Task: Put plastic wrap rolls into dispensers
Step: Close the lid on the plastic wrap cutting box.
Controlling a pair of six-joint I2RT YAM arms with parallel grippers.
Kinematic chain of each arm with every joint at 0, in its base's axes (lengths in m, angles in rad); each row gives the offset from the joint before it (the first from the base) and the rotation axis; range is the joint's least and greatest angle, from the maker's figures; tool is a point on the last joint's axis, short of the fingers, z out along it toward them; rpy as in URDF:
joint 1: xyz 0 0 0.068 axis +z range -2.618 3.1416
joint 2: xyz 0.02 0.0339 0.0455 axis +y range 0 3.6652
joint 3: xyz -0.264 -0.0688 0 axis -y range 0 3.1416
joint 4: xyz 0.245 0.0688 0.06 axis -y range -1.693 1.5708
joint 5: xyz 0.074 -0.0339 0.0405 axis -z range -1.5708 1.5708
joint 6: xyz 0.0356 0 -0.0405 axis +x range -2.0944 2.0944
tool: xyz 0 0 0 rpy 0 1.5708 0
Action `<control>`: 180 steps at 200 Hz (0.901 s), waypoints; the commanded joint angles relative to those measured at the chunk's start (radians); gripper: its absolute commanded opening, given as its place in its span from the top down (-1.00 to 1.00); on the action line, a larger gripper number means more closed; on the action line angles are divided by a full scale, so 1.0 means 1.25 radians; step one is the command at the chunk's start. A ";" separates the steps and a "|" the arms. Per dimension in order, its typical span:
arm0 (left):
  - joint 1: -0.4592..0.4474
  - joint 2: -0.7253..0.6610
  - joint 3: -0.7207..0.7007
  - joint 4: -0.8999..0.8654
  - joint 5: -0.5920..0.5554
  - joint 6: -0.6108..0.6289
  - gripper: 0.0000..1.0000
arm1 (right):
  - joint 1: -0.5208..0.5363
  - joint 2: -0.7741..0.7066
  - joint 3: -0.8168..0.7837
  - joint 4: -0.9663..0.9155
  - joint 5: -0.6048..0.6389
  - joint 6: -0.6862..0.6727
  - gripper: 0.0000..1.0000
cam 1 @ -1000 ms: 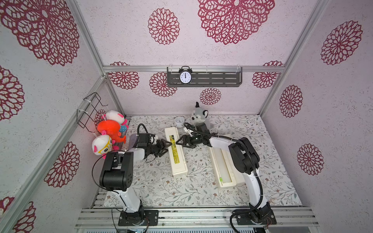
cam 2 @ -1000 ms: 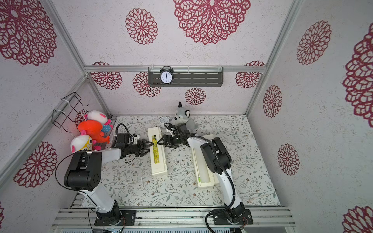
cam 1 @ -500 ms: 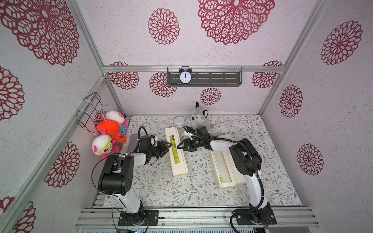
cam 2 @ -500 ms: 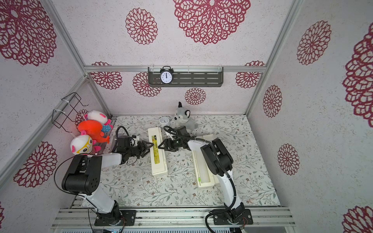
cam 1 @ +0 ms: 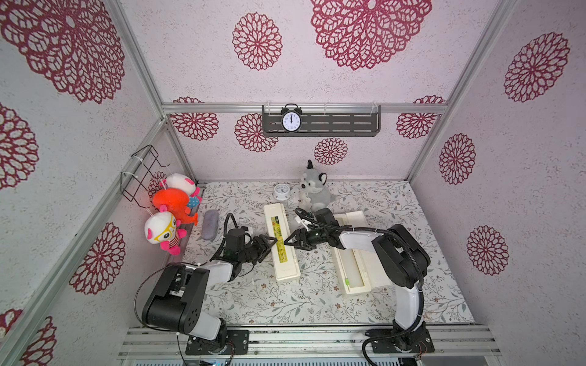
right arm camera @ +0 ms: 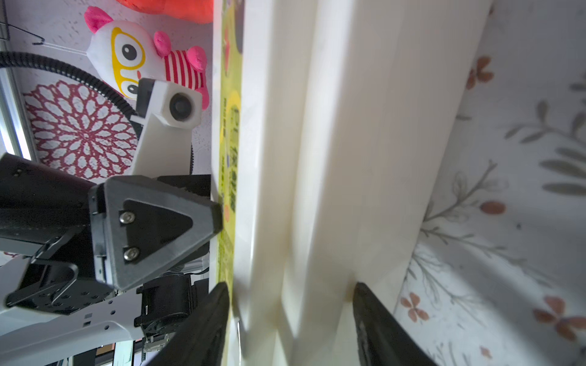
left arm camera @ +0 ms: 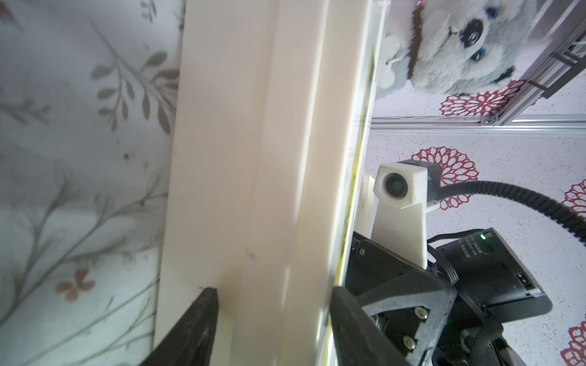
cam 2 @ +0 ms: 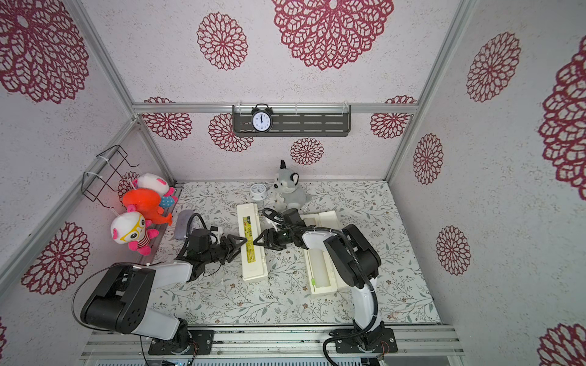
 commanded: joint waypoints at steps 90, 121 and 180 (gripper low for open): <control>0.149 0.038 0.254 -0.358 0.085 0.234 -0.60 | -0.055 0.048 0.240 -0.160 0.003 -0.126 -0.66; 0.166 0.150 0.339 -0.367 0.090 0.277 -0.62 | -0.068 0.126 0.343 -0.233 0.032 -0.161 -0.72; 0.174 0.313 0.454 -0.258 0.134 0.252 -0.66 | -0.084 0.245 0.488 -0.251 -0.001 -0.145 -0.75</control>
